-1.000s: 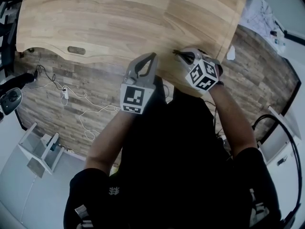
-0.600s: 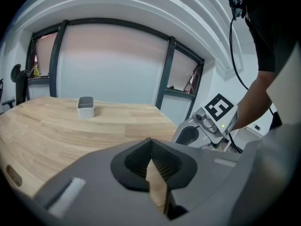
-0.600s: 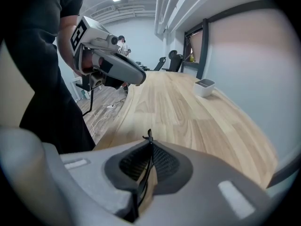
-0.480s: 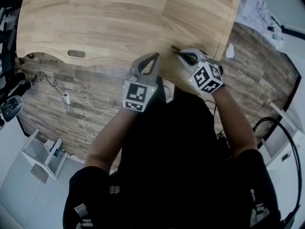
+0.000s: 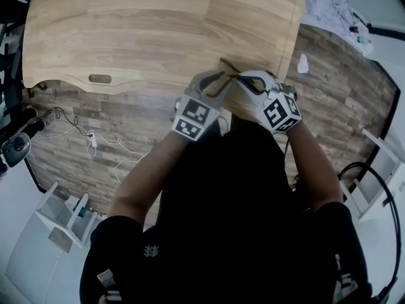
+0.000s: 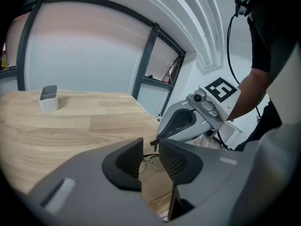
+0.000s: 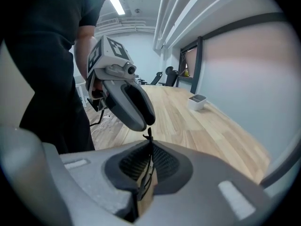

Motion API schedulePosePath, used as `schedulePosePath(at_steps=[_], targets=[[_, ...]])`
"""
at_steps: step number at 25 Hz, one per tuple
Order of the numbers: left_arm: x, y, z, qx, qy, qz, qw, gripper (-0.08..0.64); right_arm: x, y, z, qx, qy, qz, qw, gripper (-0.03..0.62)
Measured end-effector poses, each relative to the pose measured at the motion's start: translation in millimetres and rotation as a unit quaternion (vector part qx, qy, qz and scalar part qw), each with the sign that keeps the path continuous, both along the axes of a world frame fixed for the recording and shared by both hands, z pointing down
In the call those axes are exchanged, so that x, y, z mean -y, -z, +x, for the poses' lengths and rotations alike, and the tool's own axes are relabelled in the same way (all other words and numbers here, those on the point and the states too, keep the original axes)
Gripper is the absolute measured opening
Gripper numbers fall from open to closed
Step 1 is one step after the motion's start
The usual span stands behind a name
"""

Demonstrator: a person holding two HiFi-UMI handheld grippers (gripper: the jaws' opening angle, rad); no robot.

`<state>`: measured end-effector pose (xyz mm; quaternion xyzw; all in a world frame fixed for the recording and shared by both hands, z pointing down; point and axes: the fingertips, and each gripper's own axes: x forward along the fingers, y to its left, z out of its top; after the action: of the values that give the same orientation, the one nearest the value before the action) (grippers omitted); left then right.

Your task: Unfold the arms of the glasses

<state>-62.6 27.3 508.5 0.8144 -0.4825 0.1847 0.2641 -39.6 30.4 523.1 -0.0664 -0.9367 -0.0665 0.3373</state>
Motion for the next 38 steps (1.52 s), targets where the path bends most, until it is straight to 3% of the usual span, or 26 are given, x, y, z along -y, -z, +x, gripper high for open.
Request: schedulePosePath(at_steps=[16,27,31,38], targets=[[-1,15,64,0.003,-0.084,0.009,0.9964,0.081,-4,18,45,0.050,-0.059,-0.001,0.997,0.017],[-17,28,107,0.007,-0.135,0.019,0.9907,0.078,-14,3,100,0.012,-0.130,-0.016,0.991,0.037],[-25,37,119,0.006,-0.162,0.022,0.9865,0.078,-17,-13,126,-0.013,-0.177,-0.045,0.983,0.037],[-35,43,137,0.004,-0.216,0.018,0.9763,0.078,-30,-39,139,-0.028,-0.228,-0.070,0.971,0.037]])
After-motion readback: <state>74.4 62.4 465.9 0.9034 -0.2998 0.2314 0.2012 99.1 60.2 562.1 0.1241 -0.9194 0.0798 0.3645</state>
